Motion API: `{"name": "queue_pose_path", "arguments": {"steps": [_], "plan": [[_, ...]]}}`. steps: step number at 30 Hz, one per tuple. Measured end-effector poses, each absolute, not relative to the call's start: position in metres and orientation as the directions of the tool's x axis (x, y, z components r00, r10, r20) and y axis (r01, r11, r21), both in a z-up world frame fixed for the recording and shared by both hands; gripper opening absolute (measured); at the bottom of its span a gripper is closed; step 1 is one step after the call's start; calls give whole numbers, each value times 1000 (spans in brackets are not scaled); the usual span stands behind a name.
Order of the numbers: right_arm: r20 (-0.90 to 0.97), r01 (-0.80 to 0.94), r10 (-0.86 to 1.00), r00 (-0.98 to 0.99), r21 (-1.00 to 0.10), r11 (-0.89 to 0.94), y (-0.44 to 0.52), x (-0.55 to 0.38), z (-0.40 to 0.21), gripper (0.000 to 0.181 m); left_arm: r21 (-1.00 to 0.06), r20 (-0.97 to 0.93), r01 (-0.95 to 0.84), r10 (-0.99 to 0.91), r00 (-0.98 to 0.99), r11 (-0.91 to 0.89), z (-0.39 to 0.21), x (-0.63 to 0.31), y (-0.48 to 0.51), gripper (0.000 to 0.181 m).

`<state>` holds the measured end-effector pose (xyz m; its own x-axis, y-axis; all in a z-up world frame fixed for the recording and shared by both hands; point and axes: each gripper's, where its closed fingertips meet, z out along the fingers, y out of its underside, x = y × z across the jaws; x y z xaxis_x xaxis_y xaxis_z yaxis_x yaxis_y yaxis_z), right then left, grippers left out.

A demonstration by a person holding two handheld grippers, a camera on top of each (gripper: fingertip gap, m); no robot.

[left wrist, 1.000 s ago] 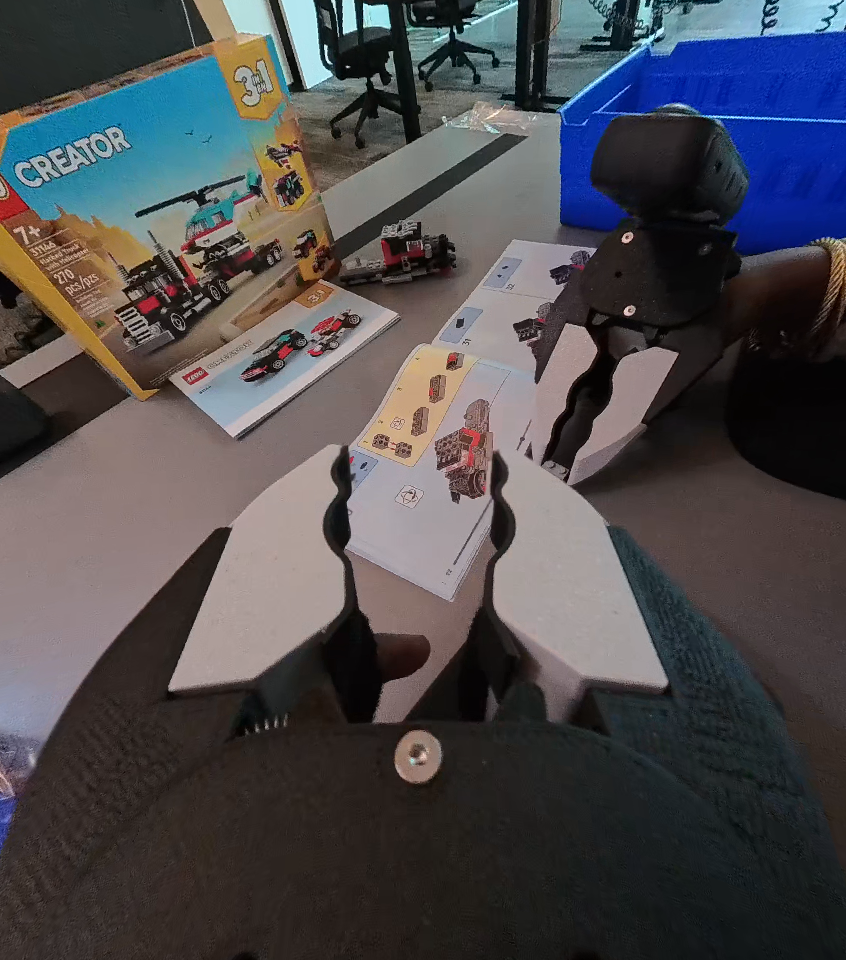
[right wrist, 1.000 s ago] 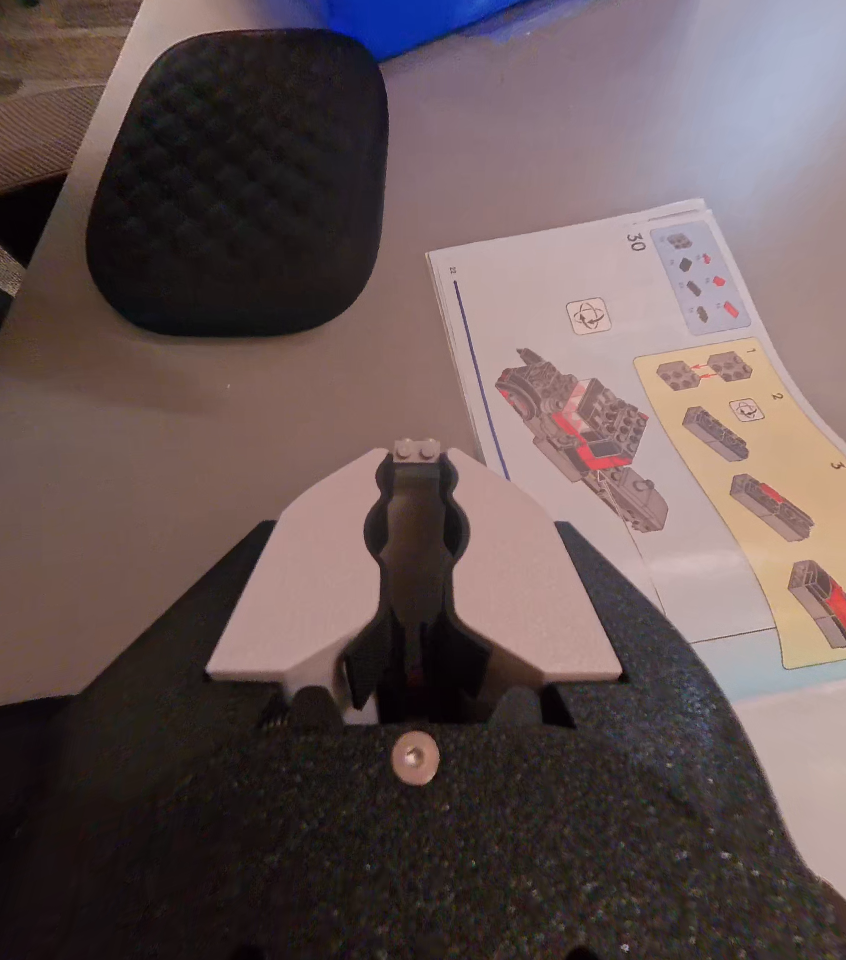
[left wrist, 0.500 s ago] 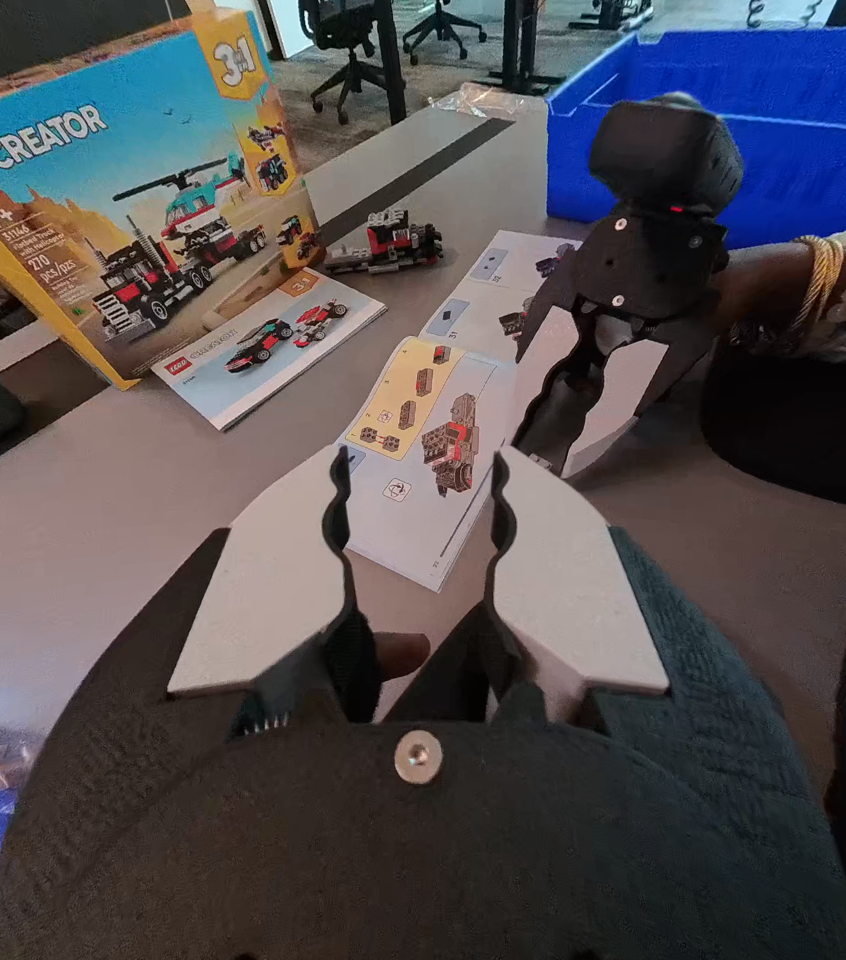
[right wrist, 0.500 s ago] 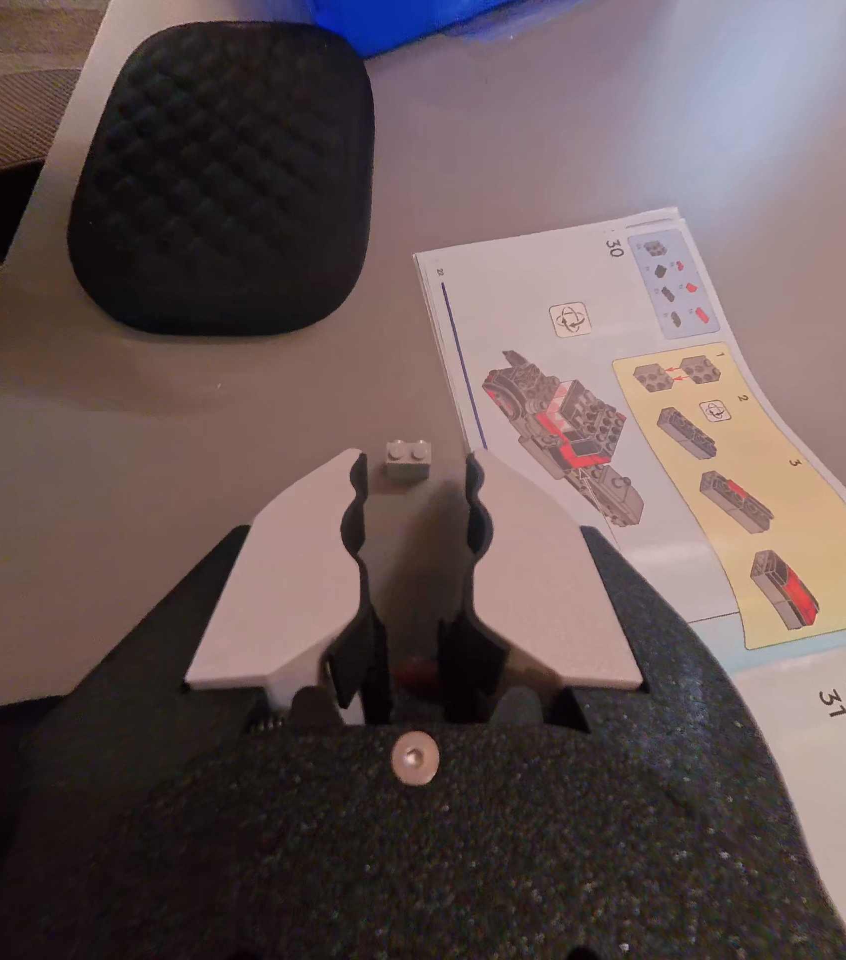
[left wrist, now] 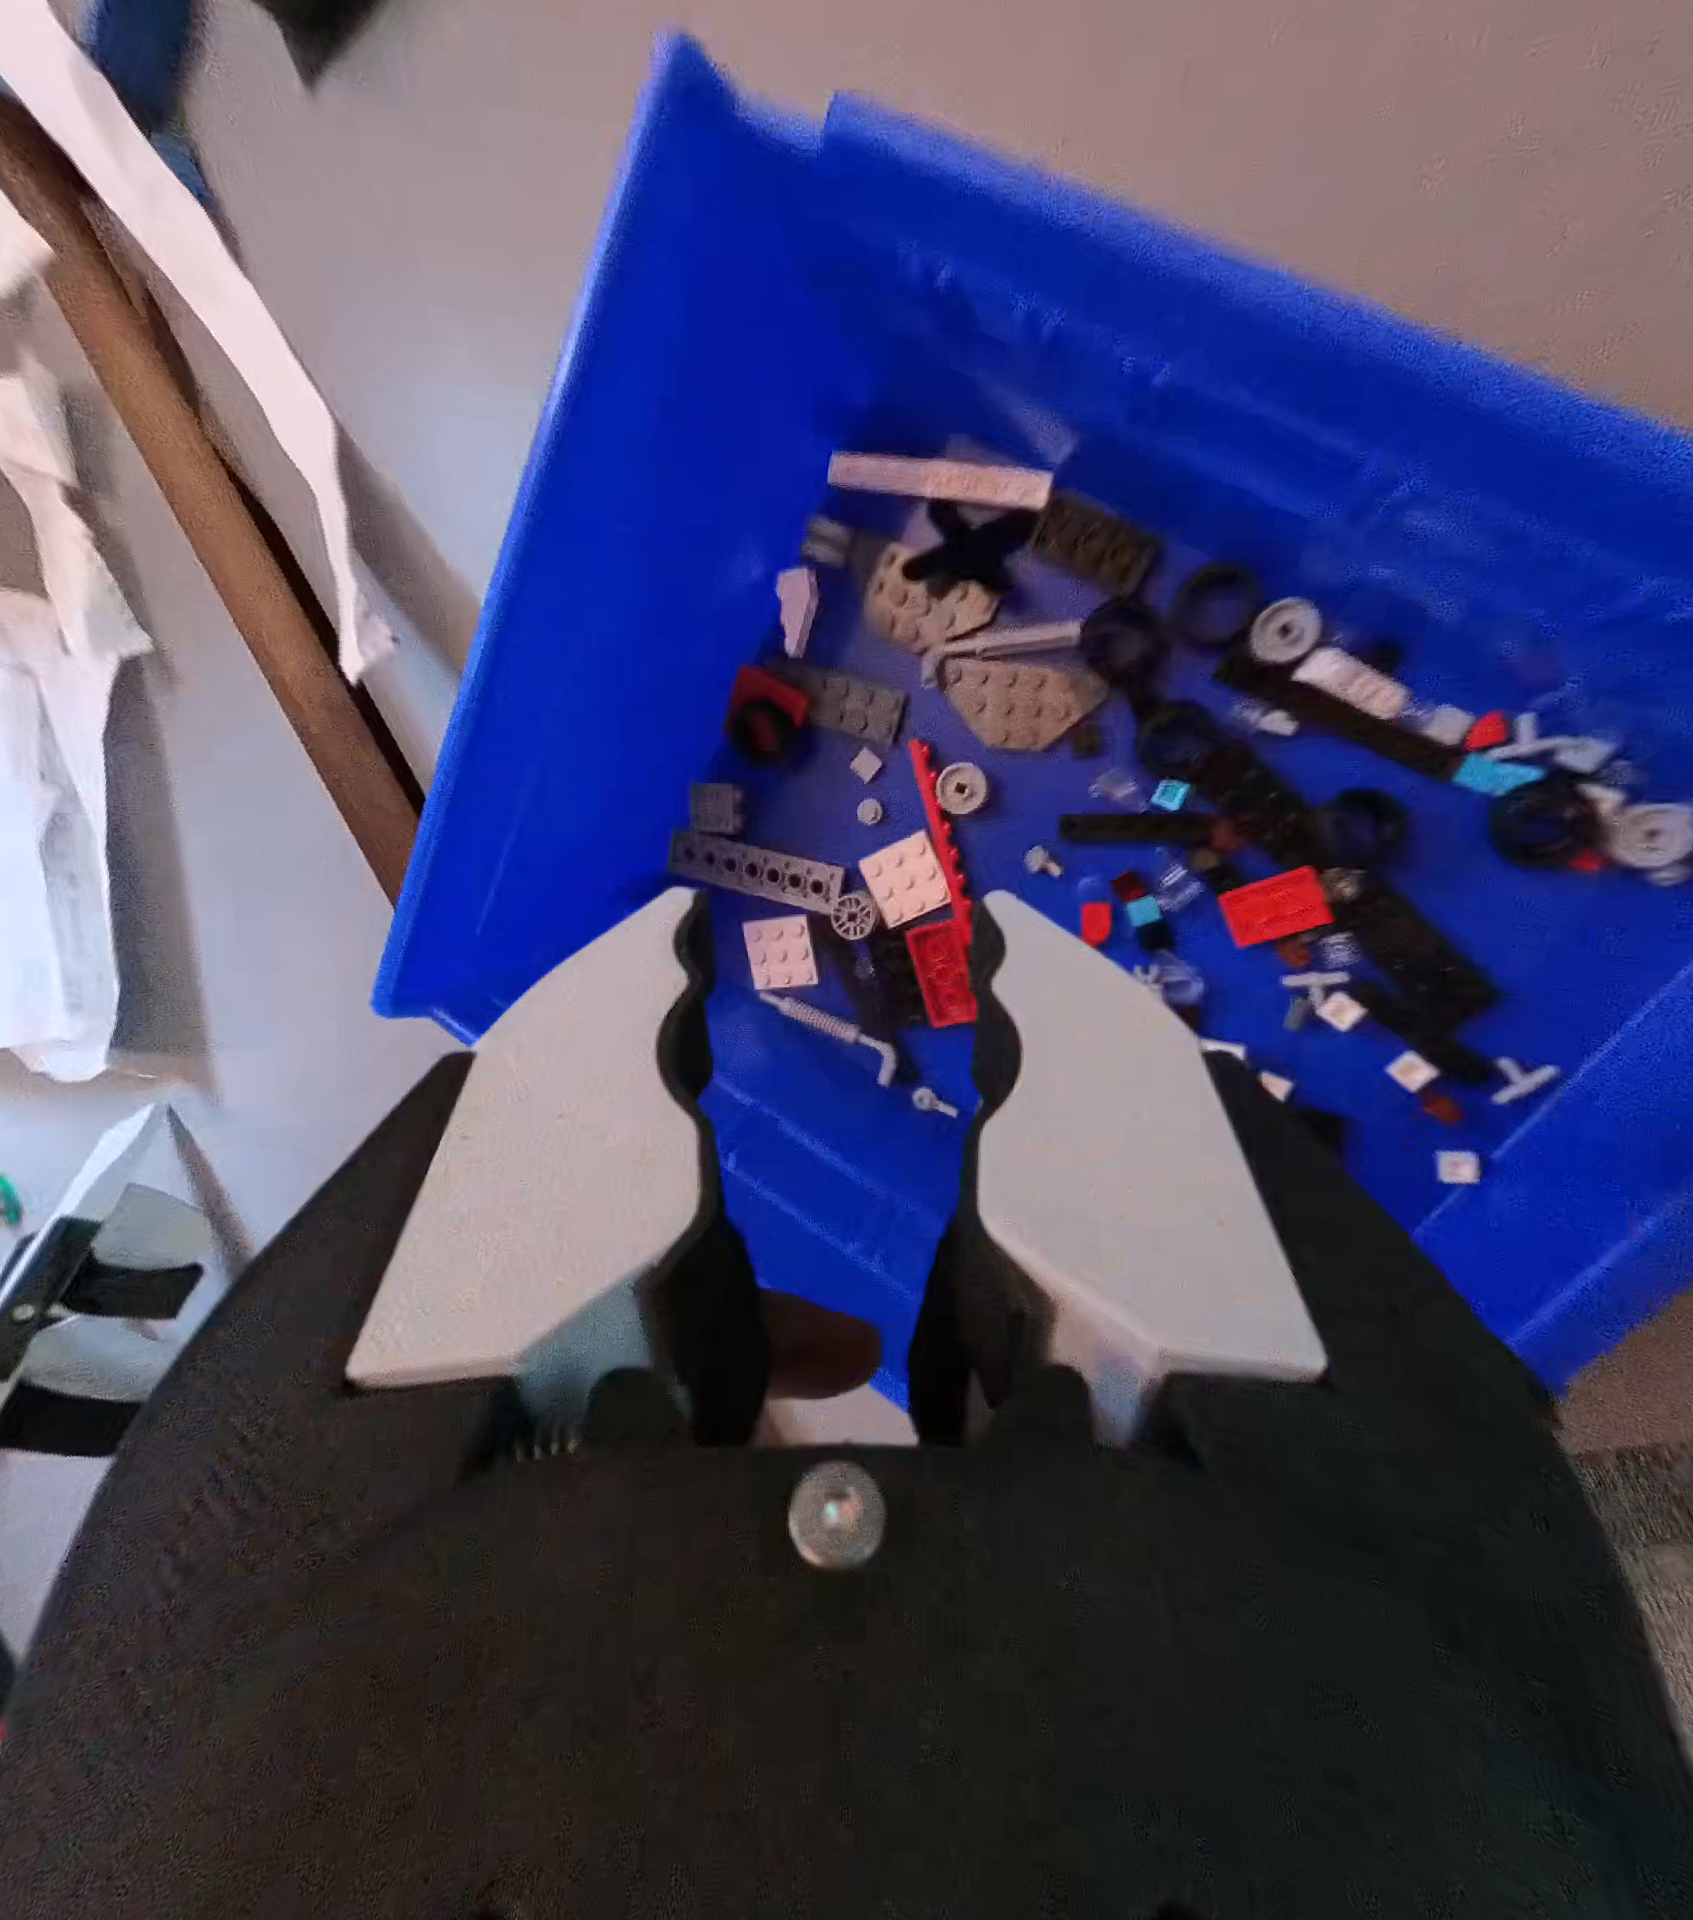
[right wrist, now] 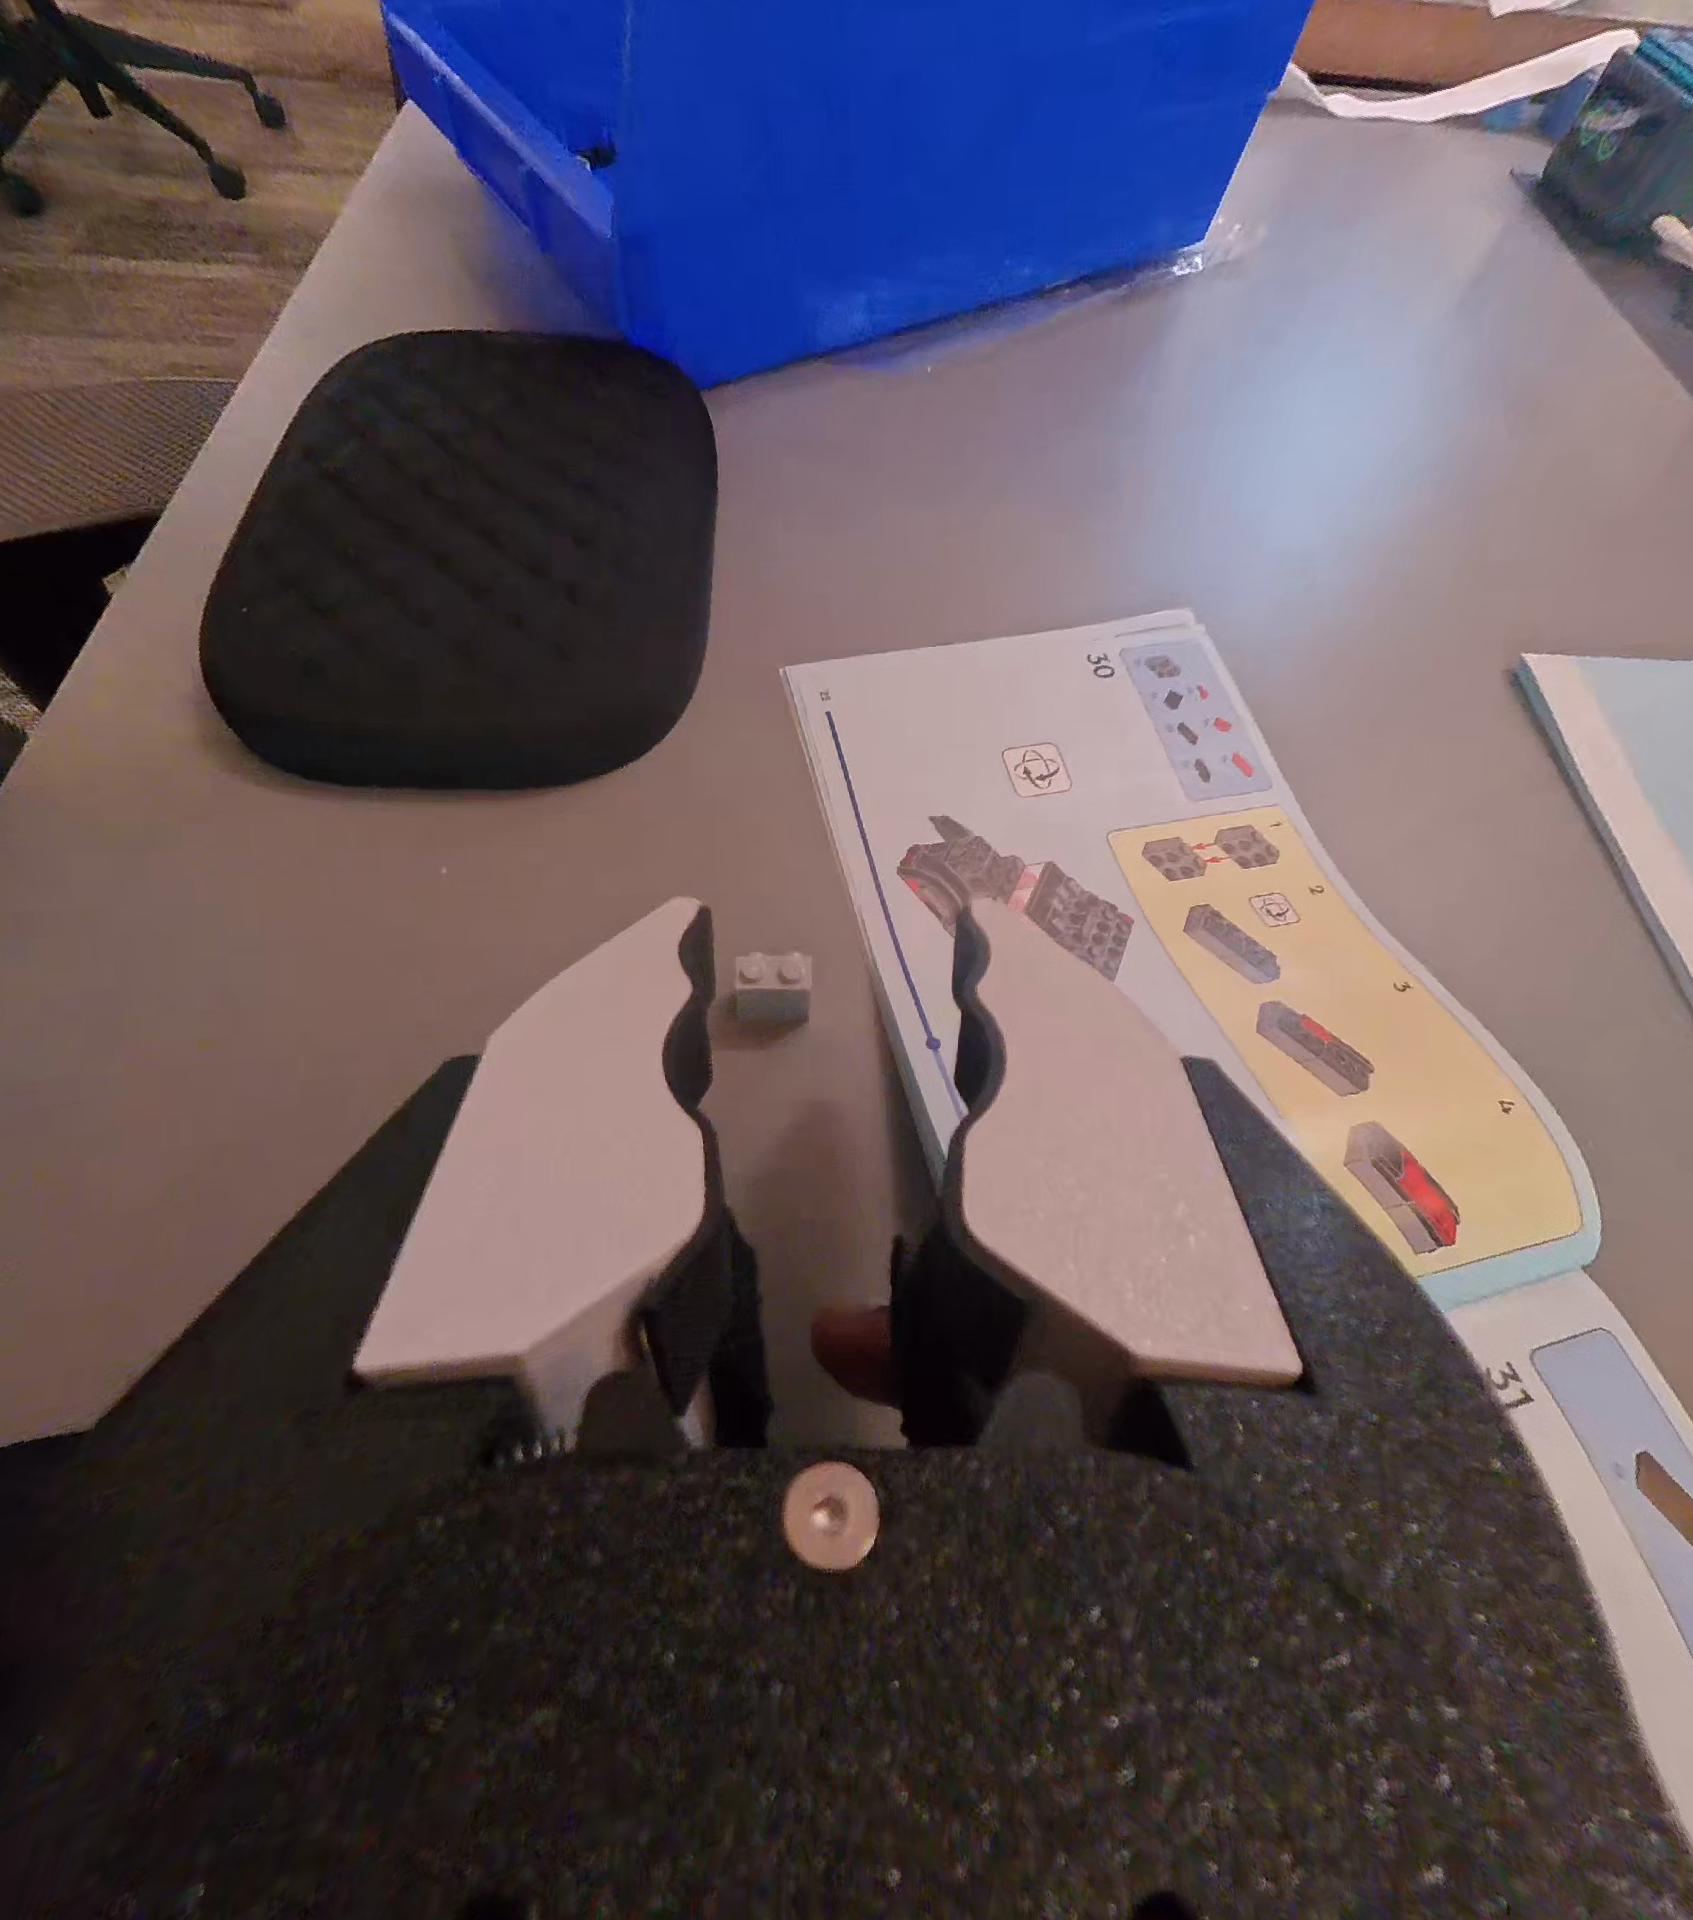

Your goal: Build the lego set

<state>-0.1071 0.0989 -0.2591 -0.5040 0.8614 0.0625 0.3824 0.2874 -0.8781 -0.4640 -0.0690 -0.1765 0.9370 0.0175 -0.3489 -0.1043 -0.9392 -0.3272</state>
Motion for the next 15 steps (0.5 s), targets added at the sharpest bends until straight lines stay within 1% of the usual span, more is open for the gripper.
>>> {"name": "queue_pose_path", "arguments": {"steps": [2, 4, 7, 11, 15], "plan": [[76, 385, 861, -502, -872, 301, 101, -106, -261, 44, -235, -334, -58, 25, 942, -970, -204, -487, -73, 46], [88, 379, 863, -497, -873, 307, 103, -106, -260, 43, -181, -339, -27, 36, 940, -983, -226, -507, -72, 45], [90, 368, 867, -490, -880, 299, 105, -106, -257, 42, -118, -292, 14, 48, 955, -993, -252, -524, -71, 45], [103, 363, 870, -483, -880, 305, 108, -105, -257, 41, -48, -258, 91, 100, 961, -995, -272, -537, -71, 45], [96, 368, 869, -485, -880, 302, 109, -105, -258, 40, 1, -253, 126, 121, 960, -992, -285, -543, -73, 40]]}}
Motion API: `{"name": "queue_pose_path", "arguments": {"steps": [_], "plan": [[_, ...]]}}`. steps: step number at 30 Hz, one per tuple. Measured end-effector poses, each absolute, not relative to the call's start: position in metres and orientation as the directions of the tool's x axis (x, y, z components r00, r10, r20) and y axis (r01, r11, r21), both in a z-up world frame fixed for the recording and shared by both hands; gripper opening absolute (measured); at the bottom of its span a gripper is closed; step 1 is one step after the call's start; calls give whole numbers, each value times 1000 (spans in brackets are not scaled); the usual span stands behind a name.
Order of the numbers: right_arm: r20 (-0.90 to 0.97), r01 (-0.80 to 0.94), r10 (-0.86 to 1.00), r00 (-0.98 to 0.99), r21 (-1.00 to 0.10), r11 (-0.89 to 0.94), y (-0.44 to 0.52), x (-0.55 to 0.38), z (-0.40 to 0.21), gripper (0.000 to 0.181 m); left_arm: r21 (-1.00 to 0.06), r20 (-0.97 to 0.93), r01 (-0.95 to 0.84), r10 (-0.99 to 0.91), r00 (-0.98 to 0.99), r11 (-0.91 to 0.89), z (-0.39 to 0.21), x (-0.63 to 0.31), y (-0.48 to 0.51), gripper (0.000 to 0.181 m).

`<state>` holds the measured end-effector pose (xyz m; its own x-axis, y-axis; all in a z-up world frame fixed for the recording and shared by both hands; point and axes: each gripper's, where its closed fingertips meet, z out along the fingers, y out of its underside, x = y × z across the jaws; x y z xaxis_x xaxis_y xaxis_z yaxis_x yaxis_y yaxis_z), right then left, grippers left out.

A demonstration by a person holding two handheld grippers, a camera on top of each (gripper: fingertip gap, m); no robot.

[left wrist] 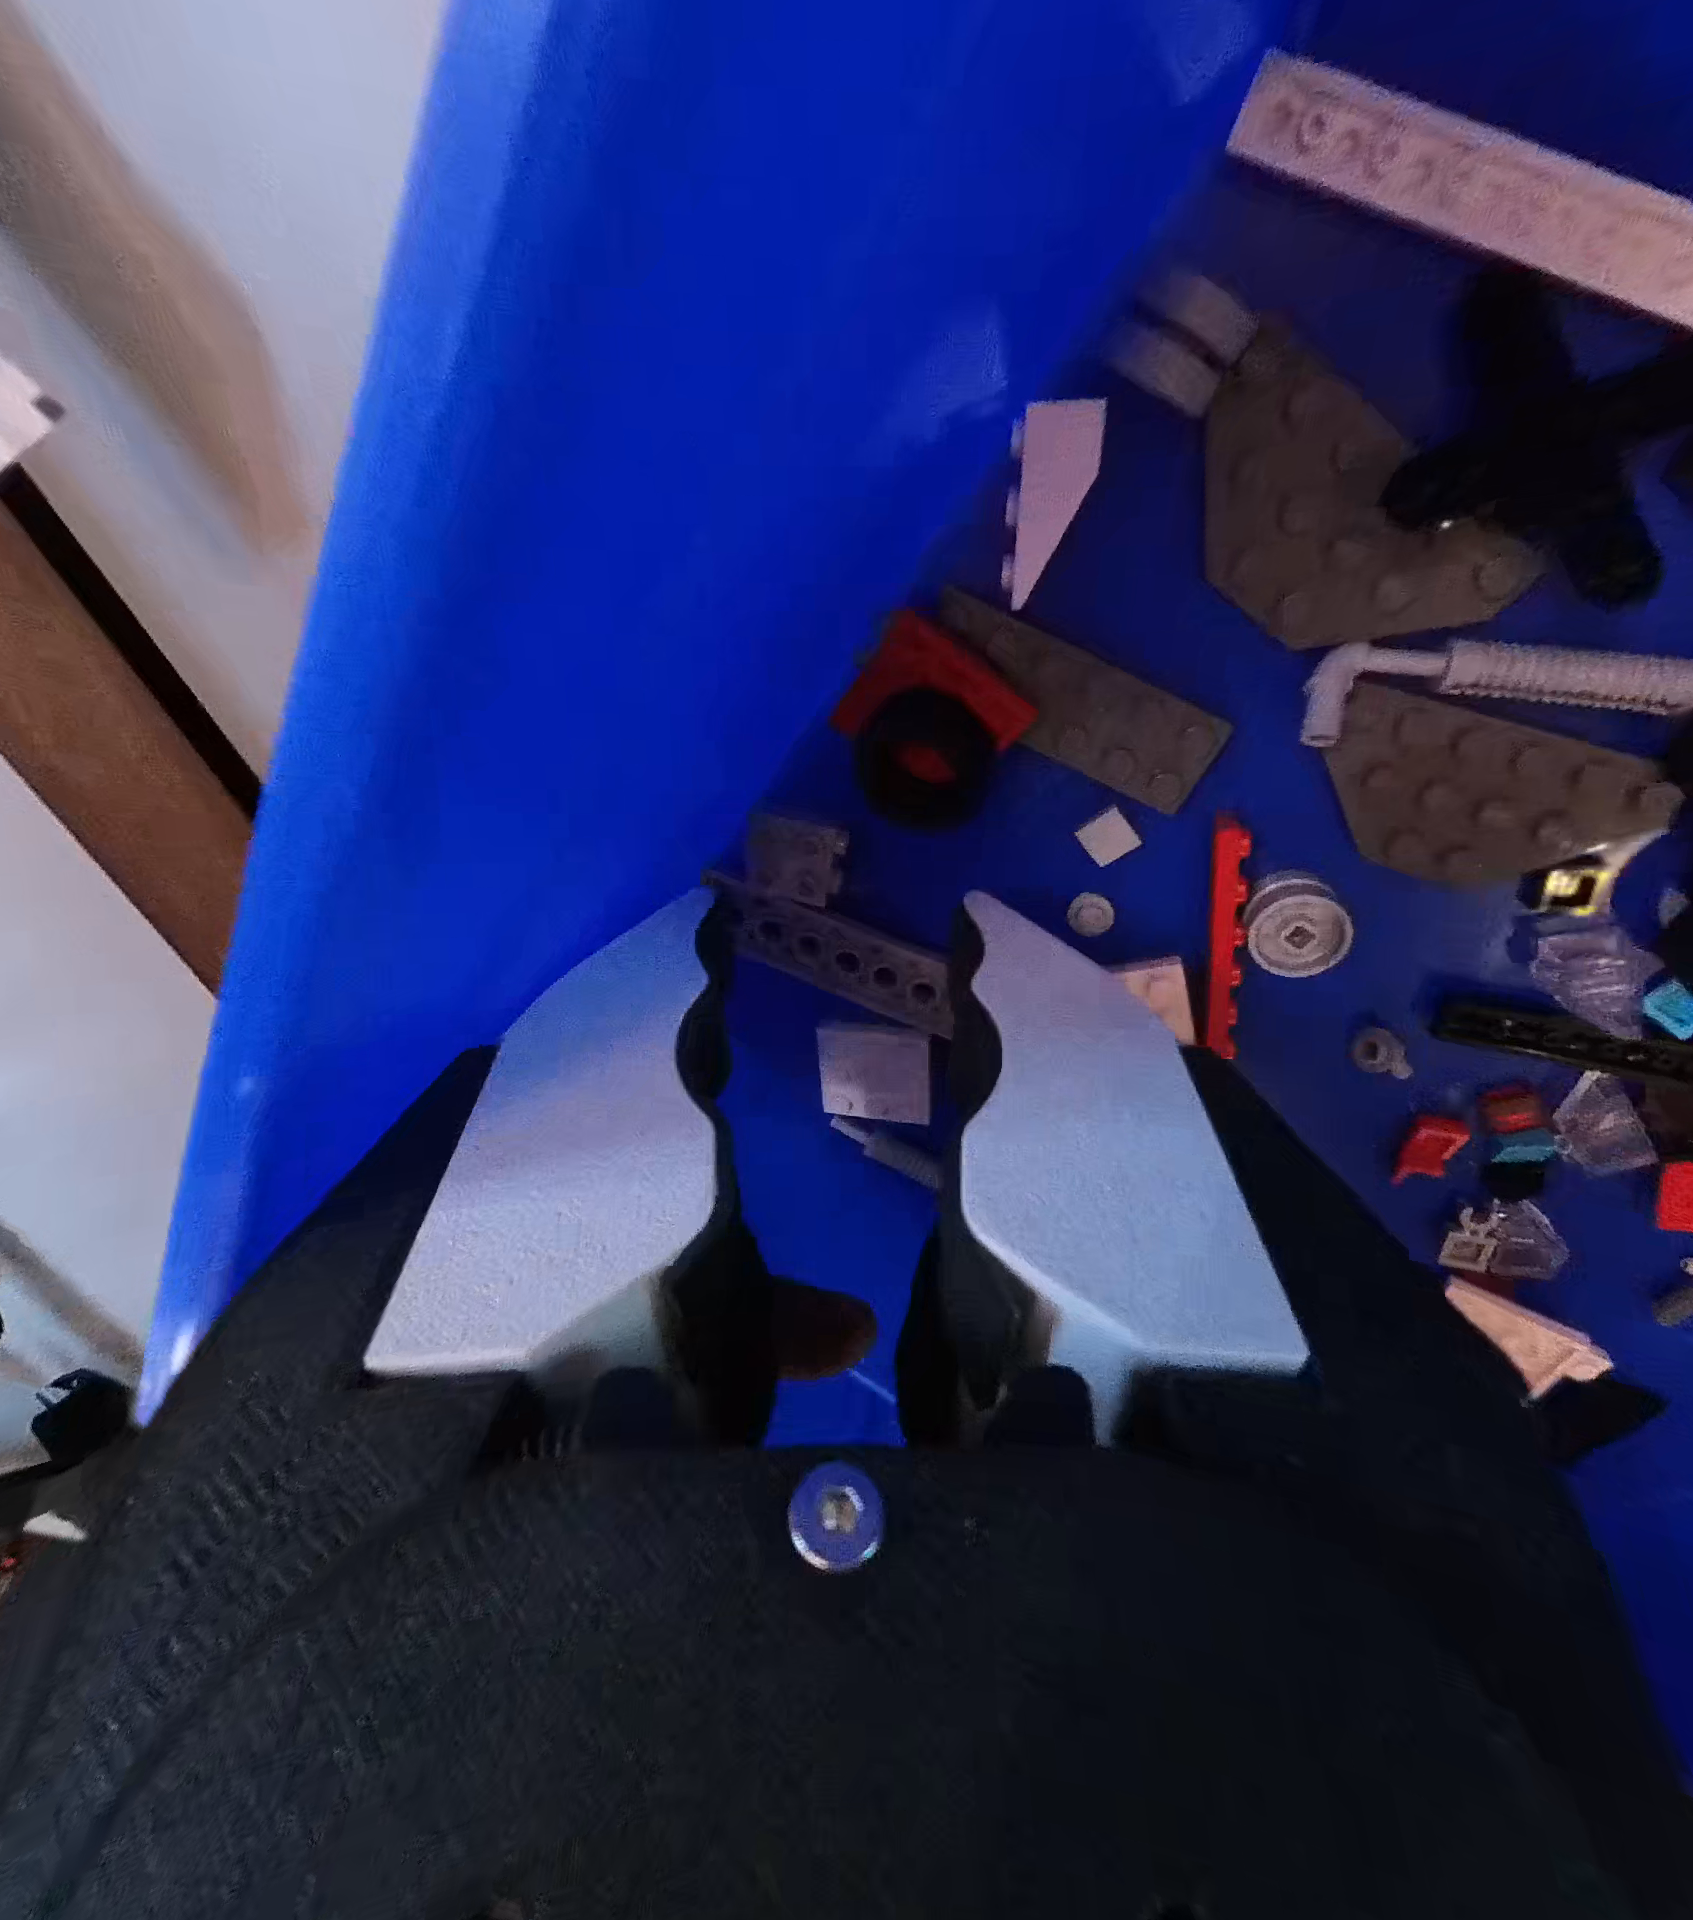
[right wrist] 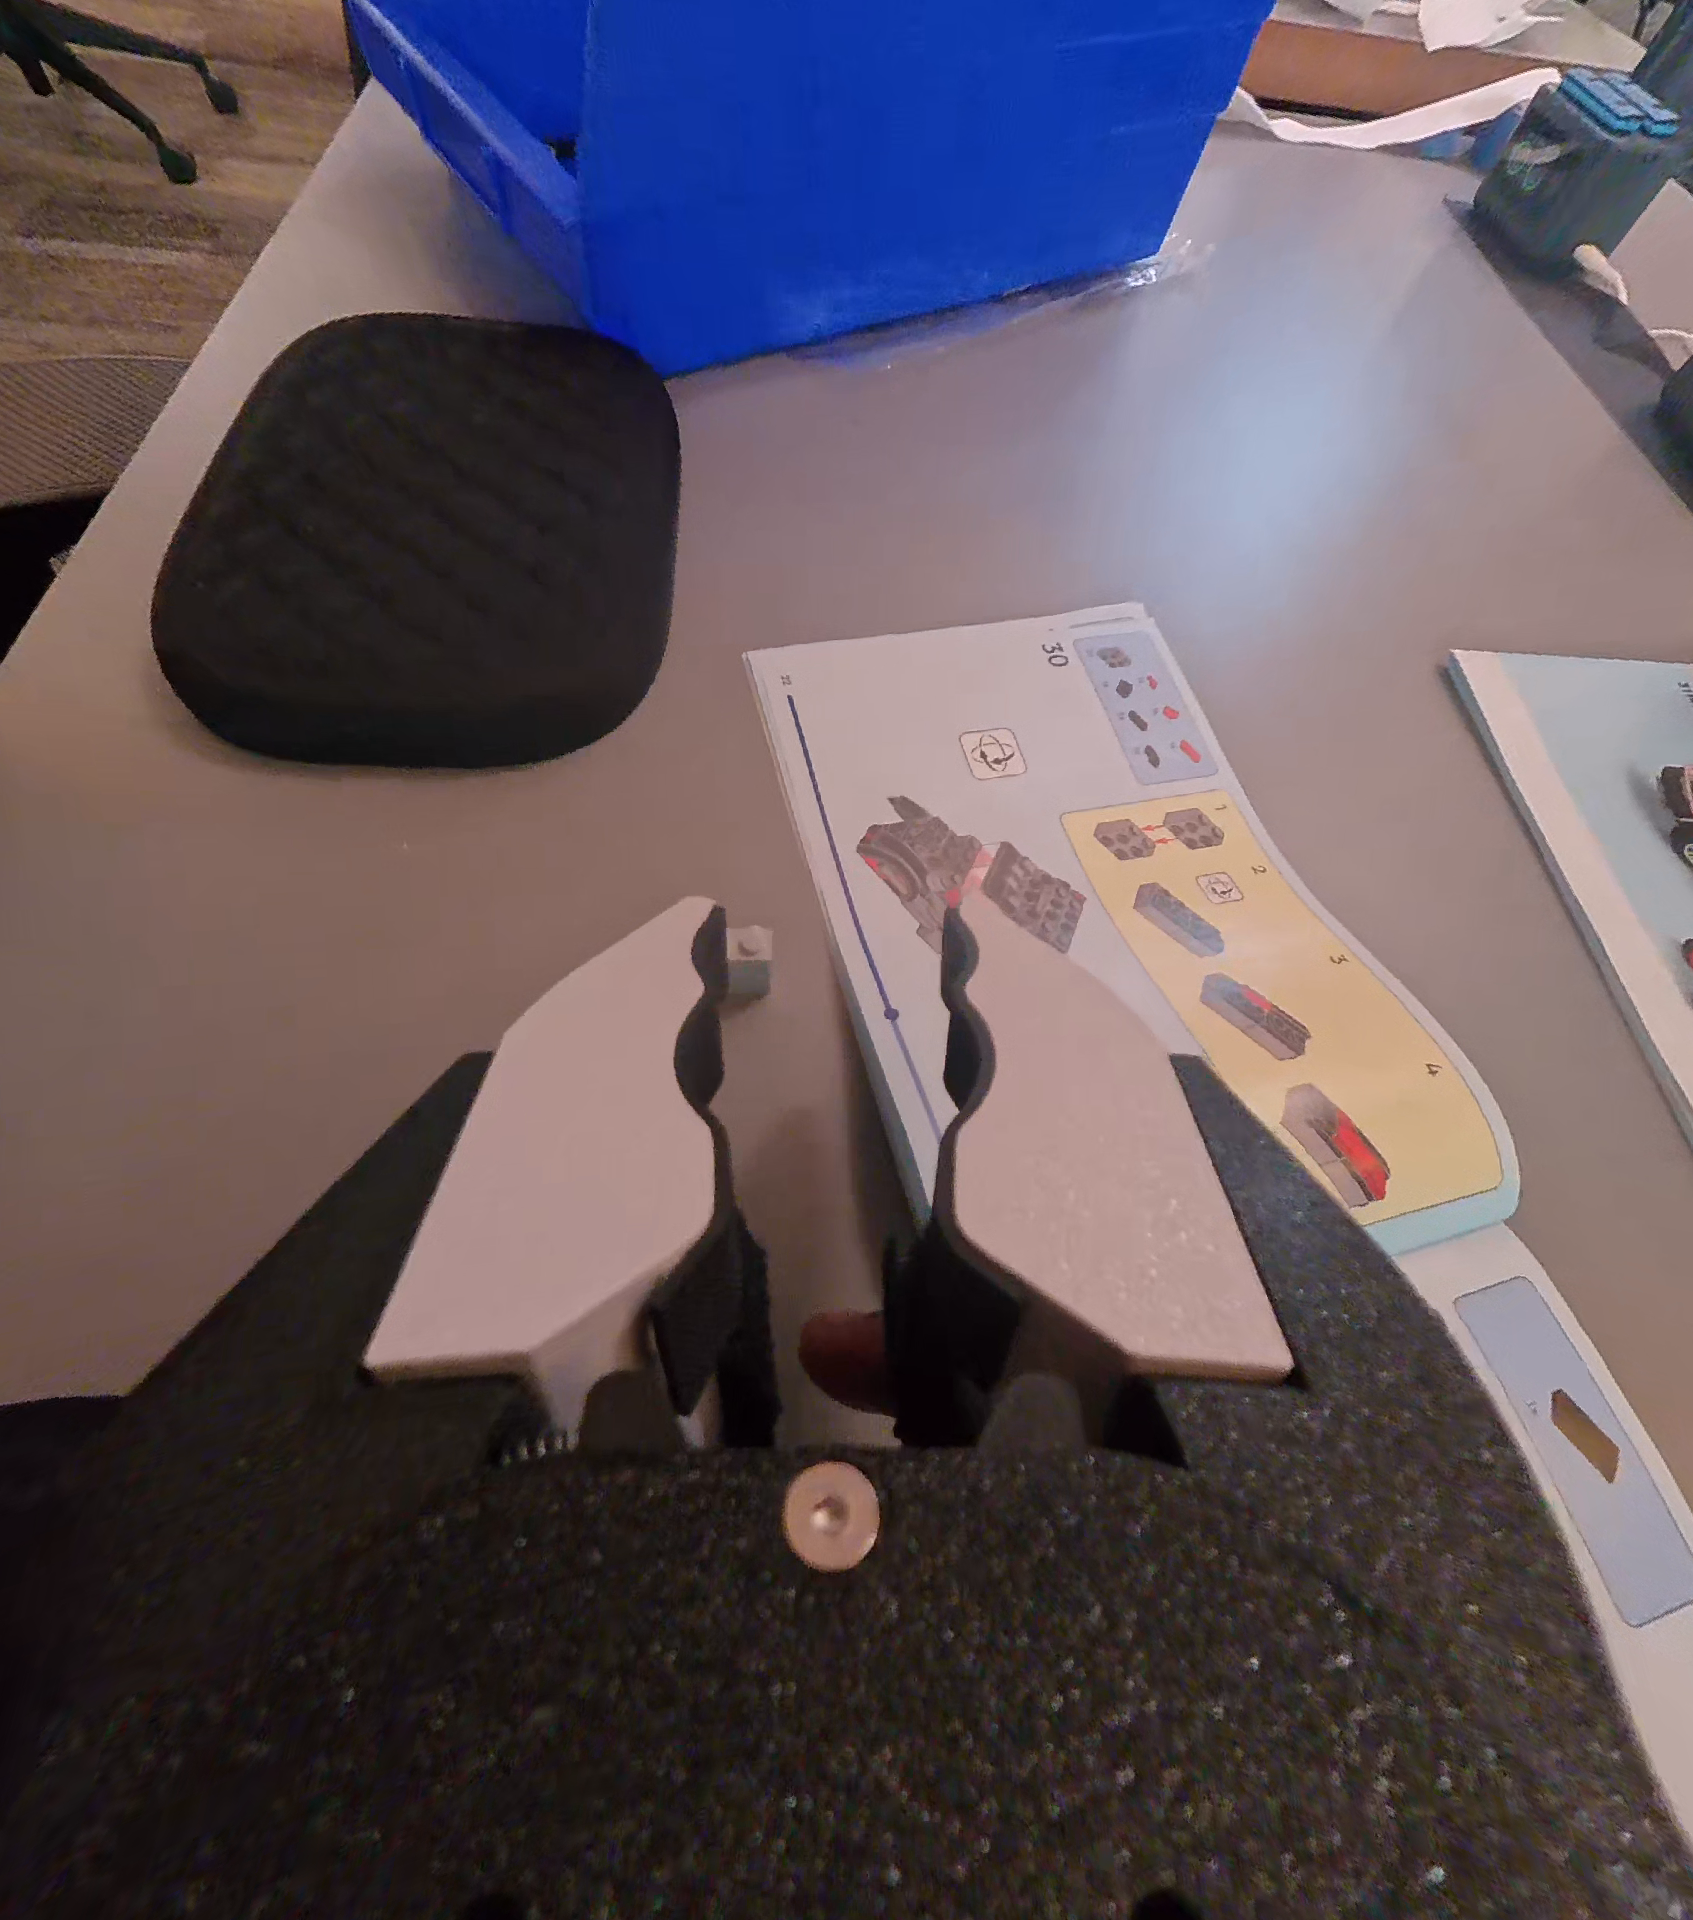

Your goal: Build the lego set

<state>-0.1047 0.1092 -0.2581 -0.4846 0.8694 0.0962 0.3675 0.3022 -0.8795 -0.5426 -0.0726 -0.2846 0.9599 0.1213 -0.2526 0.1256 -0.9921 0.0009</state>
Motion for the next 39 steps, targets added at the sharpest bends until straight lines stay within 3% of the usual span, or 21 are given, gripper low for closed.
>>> {"name": "queue_pose_path", "arguments": {"steps": [6, 9, 12, 16, 18, 20, 25, 28, 31, 34, 36, 39], "plan": [[92, 380, 868, -488, -873, 307, 110, -104, -261, 40, -5, -189, 122, 121, 975, -993, -291, -535, -72, 23], [93, 388, 868, -488, -868, 311, 111, -103, -263, 39, 22, -89, 108, 106, 990, -994, -286, -514, -74, 27], [90, 385, 867, -490, -870, 308, 111, -103, -263, 39, -20, -100, 96, 97, 990, -995, -283, -517, -71, 32], [90, 393, 864, -495, -864, 315, 110, -103, -265, 39, 16, -109, 37, 35, 993, -999, -287, -519, -75, 35], [90, 393, 864, -496, -863, 316, 110, -103, -266, 39, 44, -129, -4, -10, 992, -999, -291, -523, -77, 33], [91, 393, 864, -496, -863, 317, 110, -103, -266, 38, 58, -159, -39, -48, 986, -998, -294, -527, -76, 20], [97, 396, 864, -494, -860, 322, 110, -102, -266, 38, 50, -117, -20, -26, 993, -999, -294, -522, -75, 18], [106, 389, 864, -492, -862, 326, 111, -103, -265, 37, -71, -109, 51, 59, 992, -996, -280, -517, -66, 17], [166, 317, 853, -495, -879, 355, 108, -105, -254, 35, -400, 37, 180, 180, 983, -899, -239, -490, -32, 17], [315, 156, 831, -459, -892, 424, 104, -110, -231, 34, -724, 393, 384, 115, 912, -573, -169, -423, 17, 17], [435, 29, 815, -384, -876, 481, 101, -112, -210, 35, -728, 629, 577, -25, 777, -370, -129, -370, 36, 17], [555, -152, 785, -273, -831, 535, 92, -110, -179, 35, -589, 805, 725, -183, 564, -357, -118, -287, 50, 16]]}}
